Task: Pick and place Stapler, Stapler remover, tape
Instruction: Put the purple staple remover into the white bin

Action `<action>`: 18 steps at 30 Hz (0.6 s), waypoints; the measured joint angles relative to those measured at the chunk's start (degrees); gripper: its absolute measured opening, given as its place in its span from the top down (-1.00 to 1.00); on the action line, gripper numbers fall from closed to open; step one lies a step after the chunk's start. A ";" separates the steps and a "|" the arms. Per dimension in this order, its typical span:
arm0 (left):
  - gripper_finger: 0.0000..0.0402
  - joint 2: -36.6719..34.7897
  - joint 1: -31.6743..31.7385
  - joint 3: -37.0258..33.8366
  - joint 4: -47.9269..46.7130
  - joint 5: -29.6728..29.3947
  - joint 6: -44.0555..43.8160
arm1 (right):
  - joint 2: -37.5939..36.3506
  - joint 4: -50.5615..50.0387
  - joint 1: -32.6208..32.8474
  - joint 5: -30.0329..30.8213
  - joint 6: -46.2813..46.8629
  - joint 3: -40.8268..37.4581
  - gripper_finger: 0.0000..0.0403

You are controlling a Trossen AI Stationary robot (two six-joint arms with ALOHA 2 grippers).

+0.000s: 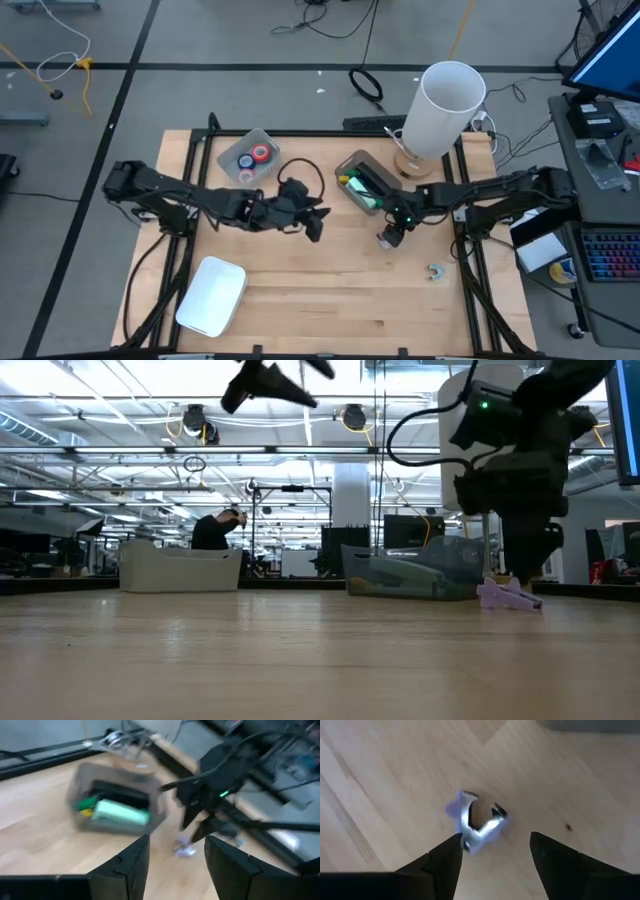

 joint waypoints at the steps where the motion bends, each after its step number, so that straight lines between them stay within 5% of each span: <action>1: 0.06 0.70 -0.02 0.26 1.36 0.01 -0.26 | -0.25 1.46 0.00 -0.04 0.83 -0.79 -0.10; 9: 0.06 4.78 -0.29 -0.06 4.85 2.29 -0.38 | 0.14 5.12 0.00 0.01 4.31 -3.39 -0.07; 18: 0.06 6.00 0.06 0.10 7.10 4.70 0.28 | 0.01 14.92 0.00 -0.20 9.43 -8.89 0.19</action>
